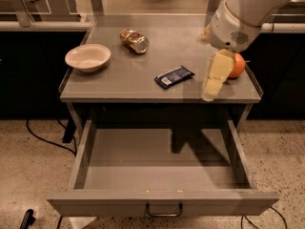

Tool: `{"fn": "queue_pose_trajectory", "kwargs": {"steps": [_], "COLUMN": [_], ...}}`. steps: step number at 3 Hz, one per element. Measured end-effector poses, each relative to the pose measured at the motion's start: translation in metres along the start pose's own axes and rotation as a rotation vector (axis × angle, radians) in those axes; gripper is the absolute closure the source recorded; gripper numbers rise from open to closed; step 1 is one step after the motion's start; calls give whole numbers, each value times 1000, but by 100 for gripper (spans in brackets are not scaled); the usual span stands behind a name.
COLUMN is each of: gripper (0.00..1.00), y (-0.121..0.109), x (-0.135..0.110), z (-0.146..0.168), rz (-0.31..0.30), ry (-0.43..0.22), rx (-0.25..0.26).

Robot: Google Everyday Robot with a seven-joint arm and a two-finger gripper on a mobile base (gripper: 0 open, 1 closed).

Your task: Place rxbar blueberry into top drawer

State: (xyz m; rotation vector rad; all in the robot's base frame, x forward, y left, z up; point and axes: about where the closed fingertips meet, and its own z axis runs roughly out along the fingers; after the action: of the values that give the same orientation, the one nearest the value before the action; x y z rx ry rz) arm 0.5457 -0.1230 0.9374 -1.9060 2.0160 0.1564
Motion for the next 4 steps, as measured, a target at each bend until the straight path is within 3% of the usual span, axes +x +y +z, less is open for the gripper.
{"fn": "queue_pose_trajectory", "kwargs": {"steps": [2, 4], "gripper": [0, 0], "y": [-32, -67], "x": [9, -18], "z": [37, 74], "rz": [-50, -145], "ry": [-24, -95], "rx": [16, -60]}}
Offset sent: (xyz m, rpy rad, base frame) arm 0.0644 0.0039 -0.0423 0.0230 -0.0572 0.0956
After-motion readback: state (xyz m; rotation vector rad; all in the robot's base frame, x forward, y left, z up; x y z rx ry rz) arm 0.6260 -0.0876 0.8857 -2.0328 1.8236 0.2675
